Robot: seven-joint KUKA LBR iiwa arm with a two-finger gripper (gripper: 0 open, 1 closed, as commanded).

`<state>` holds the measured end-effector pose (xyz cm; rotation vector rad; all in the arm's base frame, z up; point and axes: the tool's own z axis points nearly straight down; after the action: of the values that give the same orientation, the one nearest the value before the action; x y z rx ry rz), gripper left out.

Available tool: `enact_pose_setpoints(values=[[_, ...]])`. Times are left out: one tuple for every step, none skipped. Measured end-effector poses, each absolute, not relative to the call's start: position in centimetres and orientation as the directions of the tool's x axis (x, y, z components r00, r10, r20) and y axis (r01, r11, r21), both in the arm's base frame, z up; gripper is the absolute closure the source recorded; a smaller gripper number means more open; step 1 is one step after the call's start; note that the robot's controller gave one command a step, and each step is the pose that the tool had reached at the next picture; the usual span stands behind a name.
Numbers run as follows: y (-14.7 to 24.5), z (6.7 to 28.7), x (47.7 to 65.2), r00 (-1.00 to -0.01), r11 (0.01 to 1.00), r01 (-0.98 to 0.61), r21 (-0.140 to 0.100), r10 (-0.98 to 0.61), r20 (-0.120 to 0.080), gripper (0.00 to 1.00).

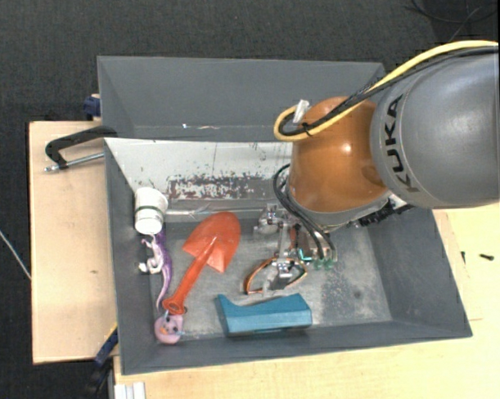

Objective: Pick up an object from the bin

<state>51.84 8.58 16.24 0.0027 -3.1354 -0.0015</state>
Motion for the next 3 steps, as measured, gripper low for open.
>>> enact_pose_setpoints(values=[[8.5, 16.7, 52.0, -1.000, 1.000, 0.000, 0.002, 0.000, -0.002, 0.00], [15.3, 11.6, 53.0, -0.997, 0.997, -0.076, 0.001, -0.076, -0.007, 0.00], [16.8, 10.8, 52.8, -0.991, 0.991, -0.131, 0.005, -0.131, -0.003, 0.00]])
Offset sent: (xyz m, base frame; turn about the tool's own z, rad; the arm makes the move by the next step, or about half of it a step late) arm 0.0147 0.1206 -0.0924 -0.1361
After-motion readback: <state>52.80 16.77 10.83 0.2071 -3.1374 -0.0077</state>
